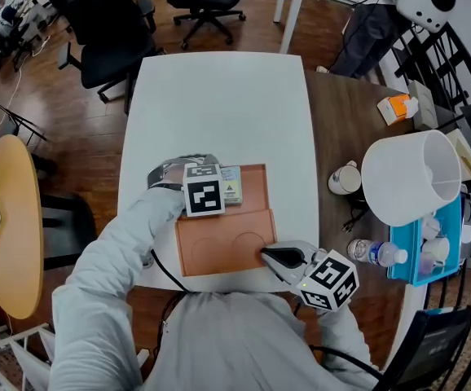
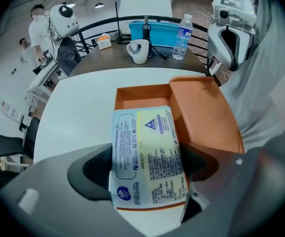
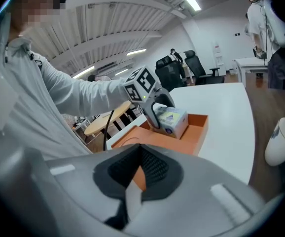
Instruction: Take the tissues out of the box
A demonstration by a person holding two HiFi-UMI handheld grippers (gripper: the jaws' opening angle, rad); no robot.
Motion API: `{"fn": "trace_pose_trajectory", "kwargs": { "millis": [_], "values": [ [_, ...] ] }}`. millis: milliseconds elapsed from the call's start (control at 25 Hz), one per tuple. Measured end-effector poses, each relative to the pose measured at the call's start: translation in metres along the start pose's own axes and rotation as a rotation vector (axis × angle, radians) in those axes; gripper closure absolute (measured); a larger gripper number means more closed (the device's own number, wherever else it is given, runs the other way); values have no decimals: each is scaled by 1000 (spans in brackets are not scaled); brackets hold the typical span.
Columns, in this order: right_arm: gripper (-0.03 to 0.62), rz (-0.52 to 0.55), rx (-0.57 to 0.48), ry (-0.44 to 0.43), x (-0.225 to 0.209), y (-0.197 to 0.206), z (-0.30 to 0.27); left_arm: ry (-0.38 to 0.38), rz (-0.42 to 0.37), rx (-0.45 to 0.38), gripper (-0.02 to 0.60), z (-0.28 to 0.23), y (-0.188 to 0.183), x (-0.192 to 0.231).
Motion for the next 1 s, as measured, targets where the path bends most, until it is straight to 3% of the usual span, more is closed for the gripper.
{"fn": "trace_pose_trajectory", "kwargs": {
  "millis": [120, 360, 480, 600, 720, 1000],
  "values": [
    [592, 13, -3, -7, 2, -4, -2, -7, 69, -60, 159, 15, -2, -3],
    [591, 29, -9, -17, 4, -10, -8, -103, 331, -331, 161, 101, 10, -2],
    [592, 41, -15, -23, 8, -14, -10, -222, 507, -406, 161, 141, 50, 4],
    [591, 55, -12, -29, 12, -18, -14, -335, 736, -407, 161, 157, 111, 7],
    [592, 67, -6, -40, 19, -23, -20, -392, 888, -332, 161, 144, 164, -5],
    [592, 99, 20, -63, 33, -28, -30, -328, 1128, -322, 161, 77, 204, -28]
  ]
}}
Point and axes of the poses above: the fingertips, and each gripper's own axes: z backward along the fingers, x to its left, y out of its underside, the point moved 4 cm from there along z, backward along the fingers, and after that the axes turned 4 degrees about -x, right-handed, at the moved point
